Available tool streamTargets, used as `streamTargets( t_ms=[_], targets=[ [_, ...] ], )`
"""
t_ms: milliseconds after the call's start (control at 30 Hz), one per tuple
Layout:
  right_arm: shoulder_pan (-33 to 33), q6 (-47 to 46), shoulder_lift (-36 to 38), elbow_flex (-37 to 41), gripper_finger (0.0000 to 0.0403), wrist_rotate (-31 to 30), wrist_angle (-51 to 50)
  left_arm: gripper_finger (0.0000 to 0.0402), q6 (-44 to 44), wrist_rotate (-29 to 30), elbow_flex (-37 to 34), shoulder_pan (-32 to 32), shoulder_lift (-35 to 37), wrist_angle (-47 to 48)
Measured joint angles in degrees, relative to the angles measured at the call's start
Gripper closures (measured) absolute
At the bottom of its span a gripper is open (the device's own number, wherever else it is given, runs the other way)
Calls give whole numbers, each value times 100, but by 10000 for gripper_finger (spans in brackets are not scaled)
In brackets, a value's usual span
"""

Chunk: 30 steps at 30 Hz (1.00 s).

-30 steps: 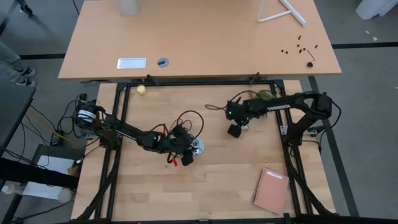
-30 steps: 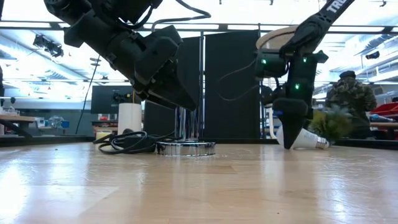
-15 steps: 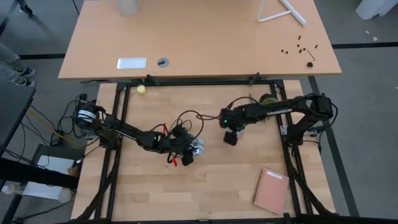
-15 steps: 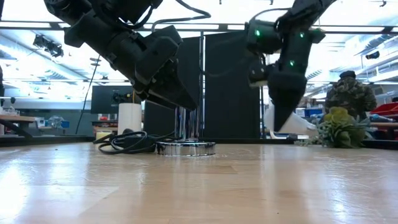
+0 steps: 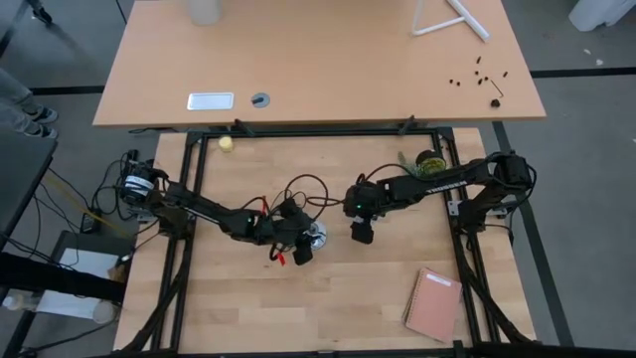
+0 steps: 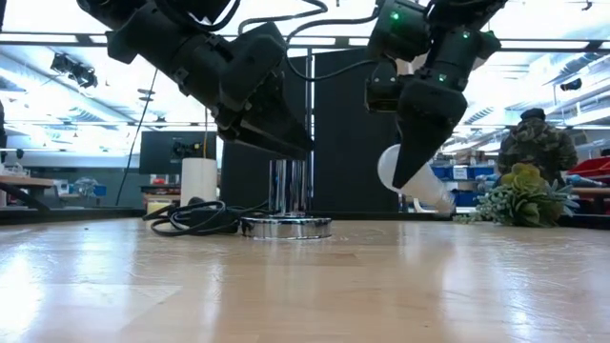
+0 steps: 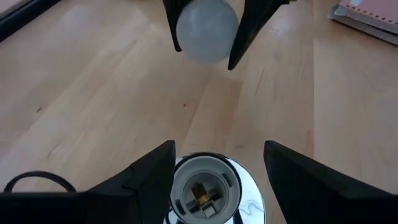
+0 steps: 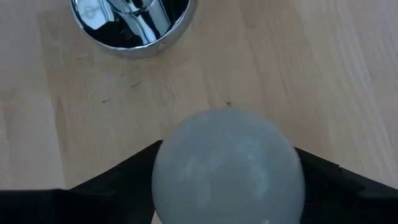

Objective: Screw lightbulb
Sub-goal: Insert the light bulb into the lamp, then adjust the potted flower

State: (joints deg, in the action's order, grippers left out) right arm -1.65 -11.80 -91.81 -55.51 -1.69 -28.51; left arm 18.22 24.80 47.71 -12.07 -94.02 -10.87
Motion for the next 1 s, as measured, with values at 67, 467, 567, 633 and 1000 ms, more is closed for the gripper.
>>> streamTargets(
  t_ms=[67,467,567,633,1000],
  targets=[
    [9,97,0,0,96,-2,38,153,-47,2,19,2,0,13],
    [-22,483,23,0,70,-17,606,153,-144,2,60,-3,0,10],
    [-98,579,150,0,68,-18,490,153,-144,2,60,-3,0,10],
    [-196,594,281,0,69,-48,257,153,-144,2,60,-3,0,10],
    [-1033,-366,1584,-2,91,-2118,-2499,153,-155,2,60,-5,0,8]
  ],
)
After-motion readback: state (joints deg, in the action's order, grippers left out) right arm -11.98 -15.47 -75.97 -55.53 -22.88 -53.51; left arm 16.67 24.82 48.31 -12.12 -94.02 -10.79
